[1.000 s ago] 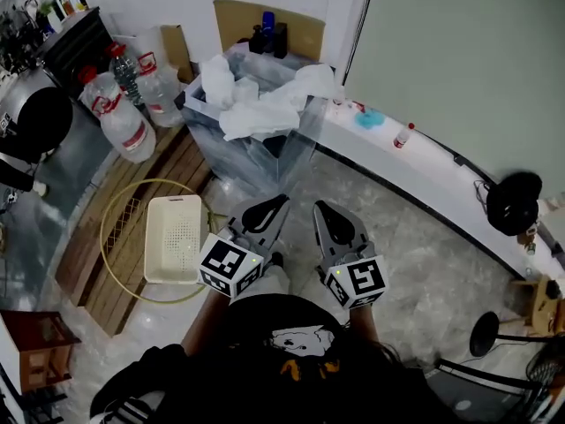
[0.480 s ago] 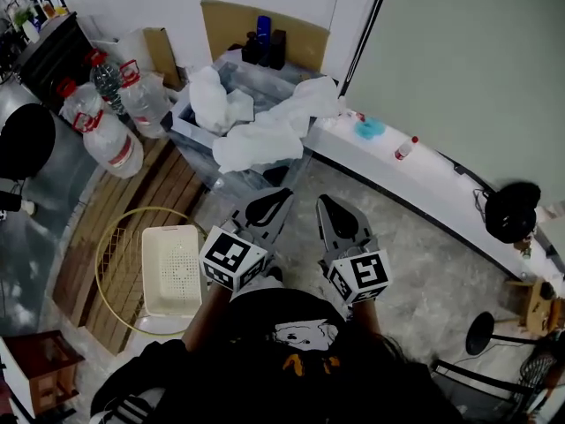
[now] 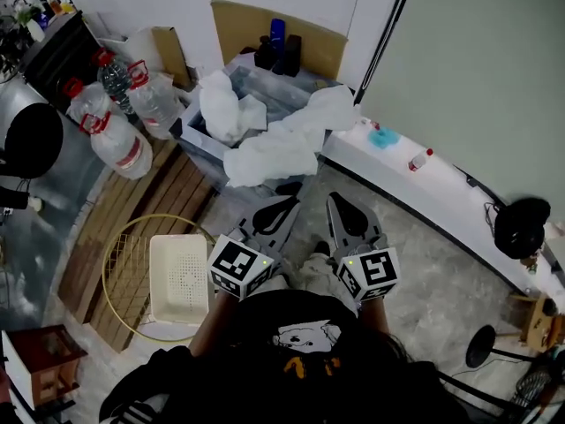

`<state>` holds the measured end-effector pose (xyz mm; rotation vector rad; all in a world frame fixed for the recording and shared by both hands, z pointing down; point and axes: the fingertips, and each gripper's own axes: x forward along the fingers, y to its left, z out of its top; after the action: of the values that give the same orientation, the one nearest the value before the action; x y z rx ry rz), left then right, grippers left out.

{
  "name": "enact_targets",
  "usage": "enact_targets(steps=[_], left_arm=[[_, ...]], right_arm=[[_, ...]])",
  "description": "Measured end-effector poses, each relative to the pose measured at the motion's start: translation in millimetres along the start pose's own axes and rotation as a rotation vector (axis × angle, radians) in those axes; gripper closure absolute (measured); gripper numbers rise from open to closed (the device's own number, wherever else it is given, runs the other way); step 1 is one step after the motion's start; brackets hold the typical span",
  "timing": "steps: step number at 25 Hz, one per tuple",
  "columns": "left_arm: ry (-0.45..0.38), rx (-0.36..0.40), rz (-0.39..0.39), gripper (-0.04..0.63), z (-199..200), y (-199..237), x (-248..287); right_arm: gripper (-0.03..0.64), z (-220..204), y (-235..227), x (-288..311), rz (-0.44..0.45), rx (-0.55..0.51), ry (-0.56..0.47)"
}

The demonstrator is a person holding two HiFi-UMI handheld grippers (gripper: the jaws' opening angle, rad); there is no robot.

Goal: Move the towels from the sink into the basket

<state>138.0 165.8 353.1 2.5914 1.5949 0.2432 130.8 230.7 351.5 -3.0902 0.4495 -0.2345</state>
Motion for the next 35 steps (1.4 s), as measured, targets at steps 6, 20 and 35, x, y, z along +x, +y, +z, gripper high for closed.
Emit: enact_targets(steps=[6,20,35], left_arm=[[0.009,-0.014,0.069,0.572,-5.5,32.3,21.8],[0.019,-0.045,0.333,0.572,4.7,108.7,115.6],[0.056,-0.047,0.587,0.572,6.6,133.6,132.0]], right_arm=[[0.611,-4.7,-27.2,38.0,0.052,-0.009,0.019],[0.607,-47.5,-151.2,178.2,0.372,-0.261,0.176],[0.247,-174.8,-182.9,269.6,1.052,-0.724,0.594]])
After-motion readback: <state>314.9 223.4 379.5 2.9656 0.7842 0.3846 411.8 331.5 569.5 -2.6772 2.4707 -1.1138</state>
